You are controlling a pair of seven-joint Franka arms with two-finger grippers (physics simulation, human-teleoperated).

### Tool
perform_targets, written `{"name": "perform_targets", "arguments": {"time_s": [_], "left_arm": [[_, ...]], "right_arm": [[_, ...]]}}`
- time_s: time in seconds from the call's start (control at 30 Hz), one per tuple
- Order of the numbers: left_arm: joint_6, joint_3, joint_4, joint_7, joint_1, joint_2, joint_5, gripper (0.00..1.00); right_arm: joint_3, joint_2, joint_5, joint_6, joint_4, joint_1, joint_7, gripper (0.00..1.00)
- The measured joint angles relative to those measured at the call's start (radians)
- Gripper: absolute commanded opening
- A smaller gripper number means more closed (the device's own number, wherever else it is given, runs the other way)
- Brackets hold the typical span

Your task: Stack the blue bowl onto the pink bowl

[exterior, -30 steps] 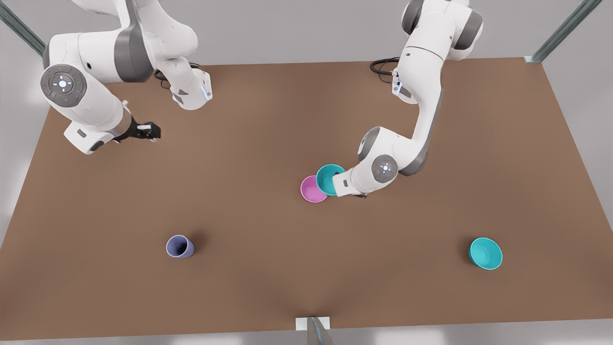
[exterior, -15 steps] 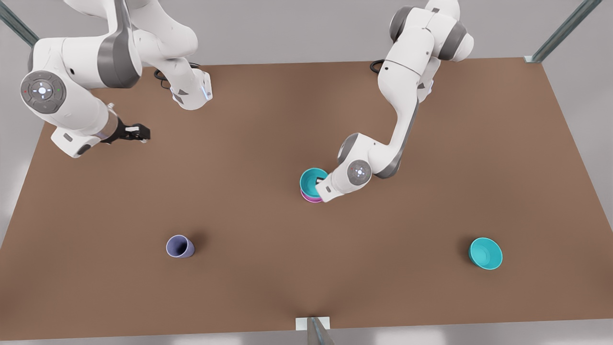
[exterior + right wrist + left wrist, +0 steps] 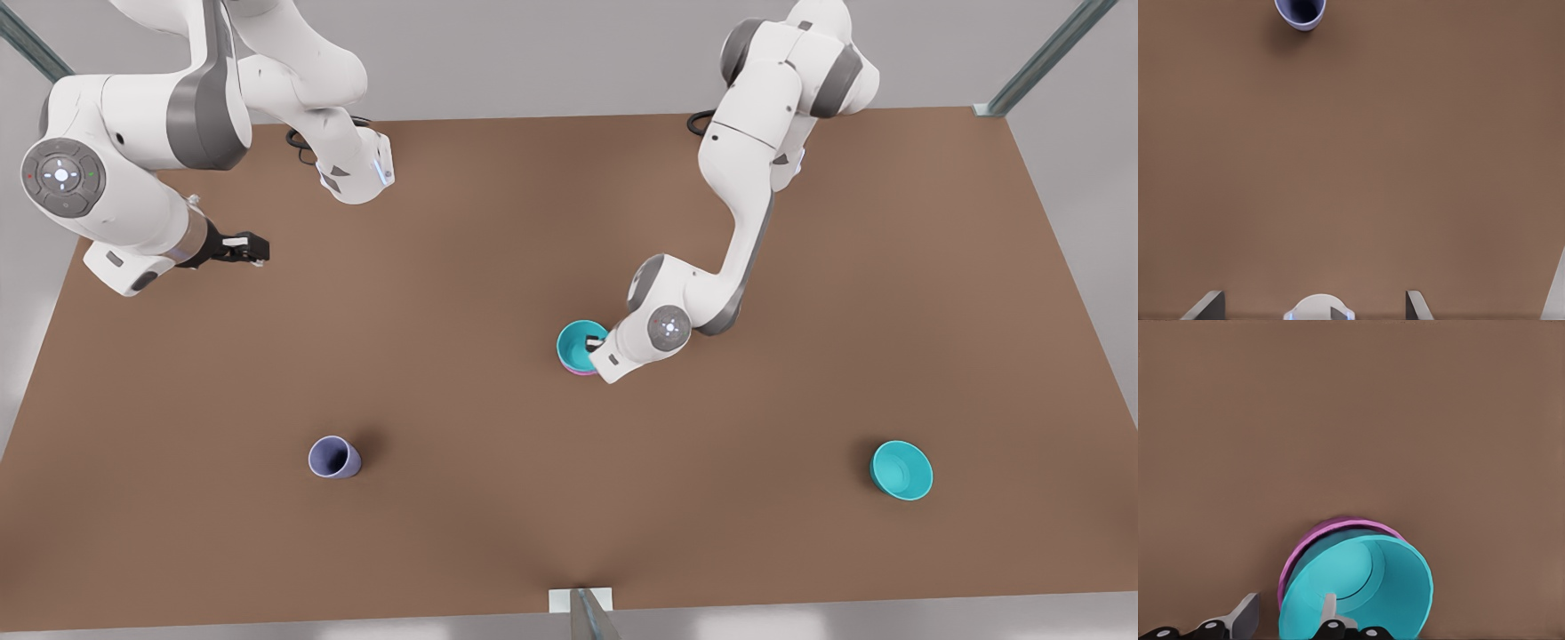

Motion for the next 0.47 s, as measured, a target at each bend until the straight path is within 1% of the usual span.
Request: {"name": "perform_targets", "arguments": {"time_s": [0.03,0.07,0.1,0.17,0.23,0.27,0.33,0.4,0.47], "left_arm": [[-0.047,0.001,0.013,0.001,0.034,-0.06,0.022,1.0],[-0.126,0.003,0.077,-0.002,0.091,-0.124,0.061,1.0],[-0.225,0.006,0.192,-0.006,0.155,-0.163,0.111,1.0],[-0.413,0.007,0.367,-0.017,0.297,-0.2,0.188,1.0],[-0.556,0.005,0.424,-0.019,0.358,-0.238,0.249,1.0],[-0.609,-0.012,0.41,-0.012,0.4,-0.276,0.27,1.0],[-0.637,-0.044,0.194,0.024,0.479,-0.453,0.34,1.0],[-0.647,-0.048,0.118,0.059,0.503,-0.502,0.387,1.0],[-0.657,-0.047,0.099,0.091,0.51,-0.509,0.409,1.0]], "right_arm": [[0.0,0.0,0.0,0.0,0.0,0.001,-0.001,1.0],[0.0,0.0,0.0,0.0,0.0,0.002,-0.002,1.0],[0.0,0.0,0.0,0.0,0.0,0.004,-0.003,1.0],[0.0,0.0,0.0,0.0,0.0,0.009,-0.004,1.0],[0.0,0.001,0.0,0.0,0.0,0.015,-0.006,1.0],[0.0,0.001,0.0,0.0,0.0,0.018,-0.007,1.0],[0.0,0.001,0.0,0.0,0.0,0.026,-0.008,1.0],[0.0,0.001,0.0,0.0,0.0,0.035,-0.009,1.0],[0.0,0.001,0.0,0.001,0.0,0.045,-0.01,1.0]]}}
